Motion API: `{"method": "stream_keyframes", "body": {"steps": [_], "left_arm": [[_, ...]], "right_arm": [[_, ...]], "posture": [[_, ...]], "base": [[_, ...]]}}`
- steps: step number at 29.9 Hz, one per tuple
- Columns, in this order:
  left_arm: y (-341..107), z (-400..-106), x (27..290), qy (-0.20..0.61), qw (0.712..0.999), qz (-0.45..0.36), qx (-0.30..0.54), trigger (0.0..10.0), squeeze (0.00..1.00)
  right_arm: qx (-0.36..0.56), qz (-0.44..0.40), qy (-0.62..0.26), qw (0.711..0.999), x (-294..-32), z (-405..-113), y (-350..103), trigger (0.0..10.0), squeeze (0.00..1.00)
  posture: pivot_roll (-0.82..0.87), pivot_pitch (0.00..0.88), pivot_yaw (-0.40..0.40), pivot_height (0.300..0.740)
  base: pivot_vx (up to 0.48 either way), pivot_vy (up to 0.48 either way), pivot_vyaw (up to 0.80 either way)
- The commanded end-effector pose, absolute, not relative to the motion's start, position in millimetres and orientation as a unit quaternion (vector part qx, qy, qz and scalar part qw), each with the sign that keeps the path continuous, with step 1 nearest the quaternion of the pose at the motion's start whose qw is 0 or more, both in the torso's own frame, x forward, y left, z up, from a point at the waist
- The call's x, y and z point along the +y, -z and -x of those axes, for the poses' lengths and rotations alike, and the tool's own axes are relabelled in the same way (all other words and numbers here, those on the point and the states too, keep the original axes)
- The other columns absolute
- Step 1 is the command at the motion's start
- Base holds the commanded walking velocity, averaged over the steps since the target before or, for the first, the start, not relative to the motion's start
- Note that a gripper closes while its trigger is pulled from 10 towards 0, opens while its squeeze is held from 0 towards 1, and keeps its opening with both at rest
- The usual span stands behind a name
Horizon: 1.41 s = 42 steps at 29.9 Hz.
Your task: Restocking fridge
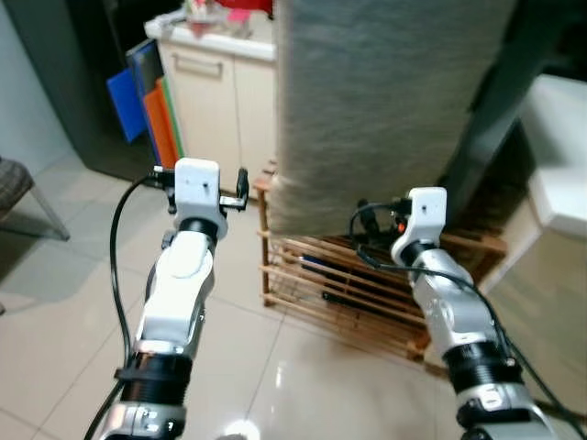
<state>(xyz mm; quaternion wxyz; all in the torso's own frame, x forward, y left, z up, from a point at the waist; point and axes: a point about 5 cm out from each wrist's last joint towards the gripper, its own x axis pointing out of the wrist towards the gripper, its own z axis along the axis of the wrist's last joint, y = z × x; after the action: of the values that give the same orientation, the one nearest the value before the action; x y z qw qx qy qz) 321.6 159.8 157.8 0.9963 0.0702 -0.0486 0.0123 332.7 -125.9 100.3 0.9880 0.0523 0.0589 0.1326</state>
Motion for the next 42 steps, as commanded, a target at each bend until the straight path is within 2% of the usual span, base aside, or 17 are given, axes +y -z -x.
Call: {"method": "stream_keyframes", "body": {"steps": [1, 21, 25, 30, 36, 42], "left_arm": [[-159.9, -322.5, 149.8, 0.005, 0.996, -0.066, -0.054, 10.0, 0.00], [-162.4, -329.7, 147.1, 0.025, 0.996, -0.066, -0.060, 10.0, 0.00], [-163.9, -331.2, 149.5, 0.007, 0.995, -0.069, -0.065, 10.0, 0.00], [-157.8, -337.5, 149.4, -0.002, 0.996, -0.085, -0.034, 10.0, 0.00], [-156.5, -335.0, 139.8, 0.043, 0.997, -0.058, -0.036, 10.0, 0.00], [-154.8, -331.7, 134.3, 0.066, 0.996, -0.056, -0.037, 10.0, 0.00]], "right_arm": [[0.047, -0.045, -0.114, 0.991, -140.3, -334.8, -106.8, 10.0, 0.00], [0.032, -0.052, -0.121, 0.991, -131.2, -338.1, -113.9, 10.0, 0.00], [0.032, -0.053, -0.121, 0.991, -132.2, -334.8, -112.1, 10.0, 0.00], [0.039, -0.049, -0.119, 0.991, -131.4, -333.2, -107.4, 10.0, 0.00], [0.039, -0.051, -0.103, 0.993, -133.2, -334.8, -106.5, 10.0, 0.00], [0.046, -0.057, -0.109, 0.991, -128.6, -335.2, -104.6, 10.0, 0.00]], "posture": [[0.00, 0.000, -0.024, 0.740], [-0.02, 0.000, 0.003, 0.740], [-0.02, 0.000, 0.001, 0.740], [-0.01, 0.000, -0.003, 0.740], [-0.01, 0.000, 0.006, 0.740], [0.01, 0.000, 0.001, 0.740]], "base": [[0.480, 0.000, 0.00], [0.468, 0.000, 0.00], [0.429, 0.000, 0.00], [0.000, 0.000, 0.00], [0.000, 0.000, 0.00], [0.000, 0.480, -0.41]]}}
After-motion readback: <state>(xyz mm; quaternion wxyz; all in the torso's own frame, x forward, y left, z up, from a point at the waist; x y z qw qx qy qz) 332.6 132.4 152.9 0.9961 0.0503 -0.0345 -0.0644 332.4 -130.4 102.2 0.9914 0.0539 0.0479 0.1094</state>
